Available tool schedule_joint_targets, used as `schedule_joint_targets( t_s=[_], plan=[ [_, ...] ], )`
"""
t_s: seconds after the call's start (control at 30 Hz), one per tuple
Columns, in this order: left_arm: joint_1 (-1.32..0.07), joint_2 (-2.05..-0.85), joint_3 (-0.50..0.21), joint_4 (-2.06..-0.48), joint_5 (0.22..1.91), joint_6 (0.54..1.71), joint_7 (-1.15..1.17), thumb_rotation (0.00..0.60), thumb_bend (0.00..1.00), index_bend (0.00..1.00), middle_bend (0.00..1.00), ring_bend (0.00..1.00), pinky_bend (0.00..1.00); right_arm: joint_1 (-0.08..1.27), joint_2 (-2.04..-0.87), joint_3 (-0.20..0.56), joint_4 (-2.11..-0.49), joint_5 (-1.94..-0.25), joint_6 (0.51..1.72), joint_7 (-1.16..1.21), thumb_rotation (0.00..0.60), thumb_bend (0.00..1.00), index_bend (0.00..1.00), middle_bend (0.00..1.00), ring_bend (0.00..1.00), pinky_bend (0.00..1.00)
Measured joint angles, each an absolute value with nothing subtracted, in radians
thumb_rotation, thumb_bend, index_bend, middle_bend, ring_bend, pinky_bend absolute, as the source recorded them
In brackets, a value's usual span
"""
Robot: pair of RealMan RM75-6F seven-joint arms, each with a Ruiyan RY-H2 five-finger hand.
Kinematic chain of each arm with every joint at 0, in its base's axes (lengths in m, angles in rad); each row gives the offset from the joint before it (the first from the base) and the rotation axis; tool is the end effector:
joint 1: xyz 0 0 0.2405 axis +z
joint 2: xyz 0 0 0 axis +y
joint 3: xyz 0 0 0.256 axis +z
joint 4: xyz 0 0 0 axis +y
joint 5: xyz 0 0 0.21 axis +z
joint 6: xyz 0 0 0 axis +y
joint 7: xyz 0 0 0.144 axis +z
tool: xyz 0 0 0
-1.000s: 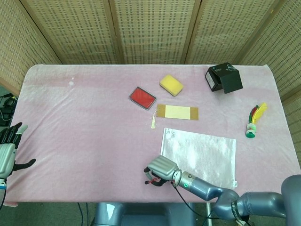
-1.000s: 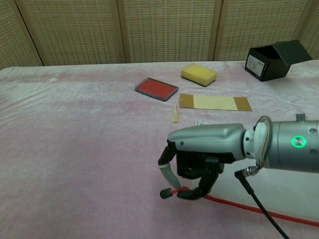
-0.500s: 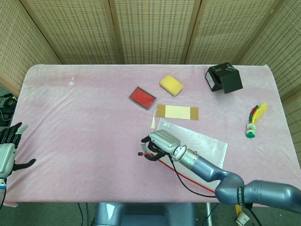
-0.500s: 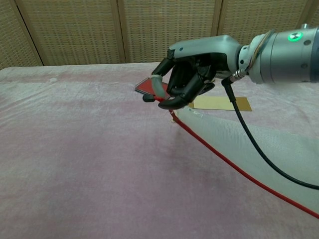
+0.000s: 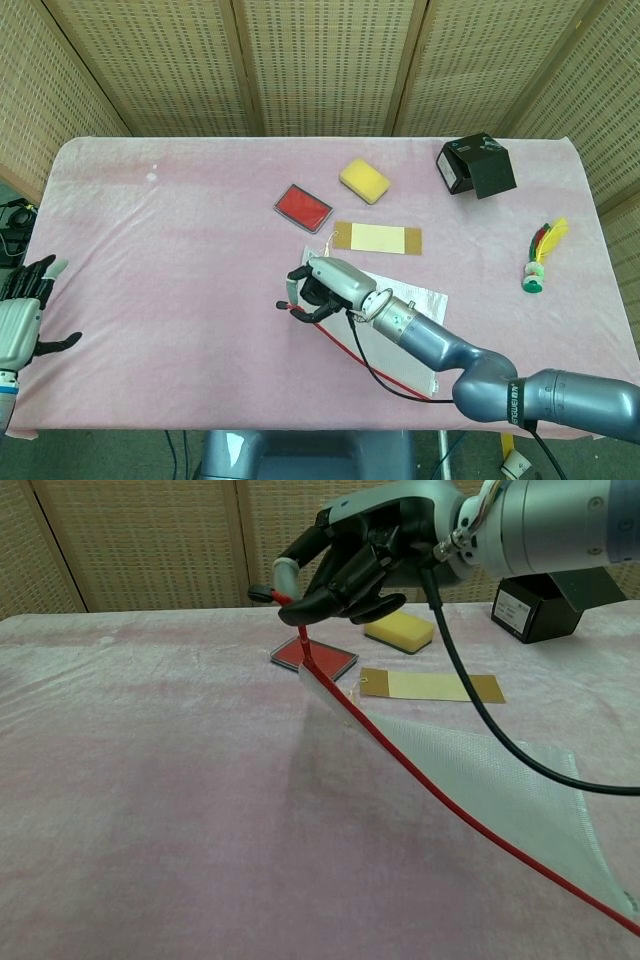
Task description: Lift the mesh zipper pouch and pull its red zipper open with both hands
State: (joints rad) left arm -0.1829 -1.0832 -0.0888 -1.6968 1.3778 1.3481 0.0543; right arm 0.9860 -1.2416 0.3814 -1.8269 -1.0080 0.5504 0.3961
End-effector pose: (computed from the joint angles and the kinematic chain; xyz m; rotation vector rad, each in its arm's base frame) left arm -0.2963 0.2164 0.1554 -1.4062 -0.9711 -0.8676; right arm -0.0084 -0.3437 0.0394 1.9891 -1.7922 1.2865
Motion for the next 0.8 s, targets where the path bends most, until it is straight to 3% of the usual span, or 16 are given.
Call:
schedule_joint_targets(
  t_s=[0.07, 0.13, 0.23, 0.33, 0.5, 0.8],
  plan=[
    [-0.205, -1.103, -0.097, -1.660, 1.412, 1.342, 0.012, 0.600, 0.00, 0.00, 0.24, 0.17, 0.16, 0.986, -1.245, 0.377, -1.825, -0.998, 0.552, 0.400, 0.600, 0.75, 0.90, 1.00, 0.90, 1.00],
    [-0.232, -1.124, -0.103, -1.618, 1.451, 1.333, -0.047, 0.600, 0.00, 0.00, 0.48, 0.37, 0.40, 0.984, -1.248, 0.375, -1.824, -0.992, 0.555, 0.403, 0.600, 0.75, 0.91, 1.00, 0.90, 1.00],
    [-0.282, -1.159, -0.107, -1.558, 1.510, 1.309, -0.158, 0.600, 0.00, 0.00, 0.70, 0.57, 0.68, 0.982, -1.251, 0.377, -1.823, -0.979, 0.559, 0.414, 0.600, 0.75, 0.91, 1.00, 0.90, 1.00],
    [-0.347, -1.206, -0.108, -1.486, 1.568, 1.274, -0.298, 0.600, 0.00, 0.00, 0.84, 0.70, 0.82, 0.983, -1.254, 0.384, -1.824, -0.955, 0.562, 0.426, 0.600, 0.75, 0.91, 1.00, 0.90, 1.00],
    [-0.464, -1.309, -0.115, -1.377, 1.628, 1.214, -0.524, 0.600, 0.00, 0.08, 0.91, 0.77, 0.90, 0.997, -1.252, 0.393, -1.823, -0.911, 0.564, 0.425, 0.600, 0.75, 0.91, 1.00, 0.90, 1.00],
    [-0.646, -1.455, -0.123, -1.292, 1.633, 1.052, -0.770, 0.600, 0.00, 0.24, 0.92, 0.77, 0.90, 1.022, -1.254, 0.383, -1.815, -0.833, 0.589, 0.387, 0.600, 0.75, 0.91, 1.00, 0.90, 1.00]
  ],
)
